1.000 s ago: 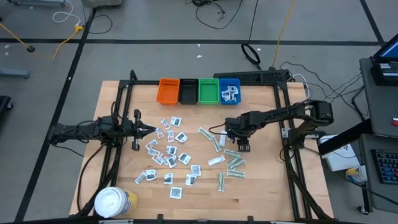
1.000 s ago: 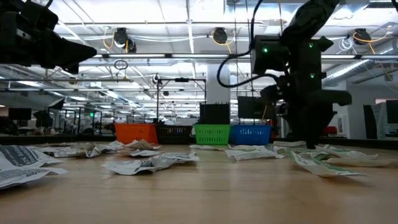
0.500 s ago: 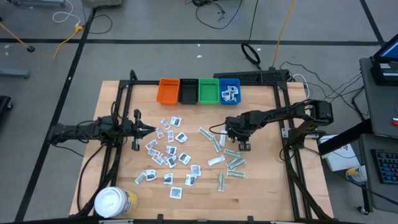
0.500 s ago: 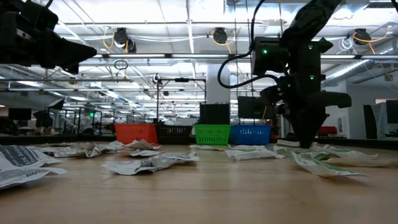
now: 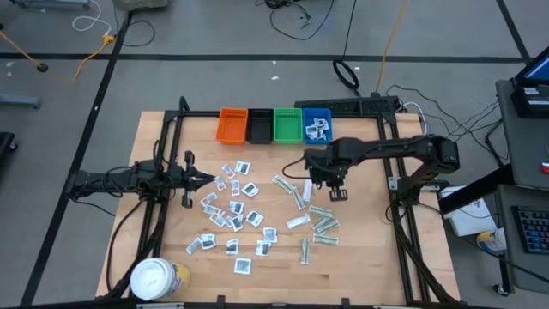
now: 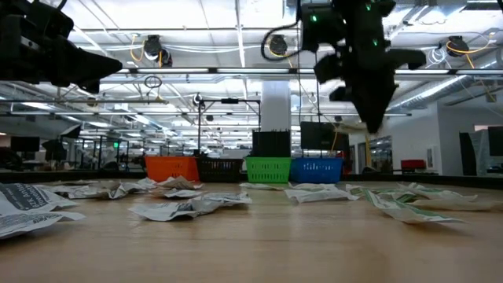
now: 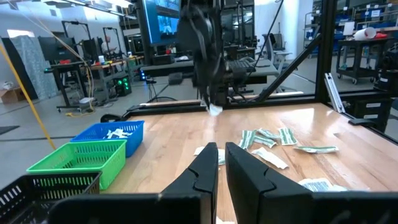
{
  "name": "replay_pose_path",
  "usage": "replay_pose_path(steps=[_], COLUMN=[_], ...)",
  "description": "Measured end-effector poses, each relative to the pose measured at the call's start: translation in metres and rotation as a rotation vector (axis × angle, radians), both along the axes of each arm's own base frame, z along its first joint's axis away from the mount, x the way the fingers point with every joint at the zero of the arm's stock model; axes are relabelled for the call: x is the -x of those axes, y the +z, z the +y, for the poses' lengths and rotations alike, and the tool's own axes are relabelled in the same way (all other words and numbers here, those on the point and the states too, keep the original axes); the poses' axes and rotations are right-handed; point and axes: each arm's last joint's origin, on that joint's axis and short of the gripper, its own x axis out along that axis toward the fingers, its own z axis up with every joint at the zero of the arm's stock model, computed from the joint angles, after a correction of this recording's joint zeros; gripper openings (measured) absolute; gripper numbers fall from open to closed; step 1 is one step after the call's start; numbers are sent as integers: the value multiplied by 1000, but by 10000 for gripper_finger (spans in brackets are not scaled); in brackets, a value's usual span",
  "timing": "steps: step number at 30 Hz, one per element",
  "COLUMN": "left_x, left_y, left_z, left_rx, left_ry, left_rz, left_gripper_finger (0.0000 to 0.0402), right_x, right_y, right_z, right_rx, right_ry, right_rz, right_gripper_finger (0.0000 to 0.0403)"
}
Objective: Pick & Place First Aid Supplies
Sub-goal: Put the green bandage into the green bin
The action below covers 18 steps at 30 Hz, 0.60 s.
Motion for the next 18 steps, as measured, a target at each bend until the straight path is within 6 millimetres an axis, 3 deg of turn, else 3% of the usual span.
replay_pose_path(steps=[4, 8, 18], left_x=[0, 0, 0], left_y=[0, 0, 0], left_z=[0, 0, 0], left_rx=[0, 0, 0], left_ry=[0, 0, 0], left_rz=[1, 0, 0], left_gripper_finger=[37, 37, 37], right_x=[-3, -5, 14], right_y=[24, 34, 34], right_z=[0, -5, -76], right_rx=[-13, -9, 42], right_ry=[52, 65, -305], right_rz=[-12, -34, -30], right_gripper_finger=[2, 1, 1])
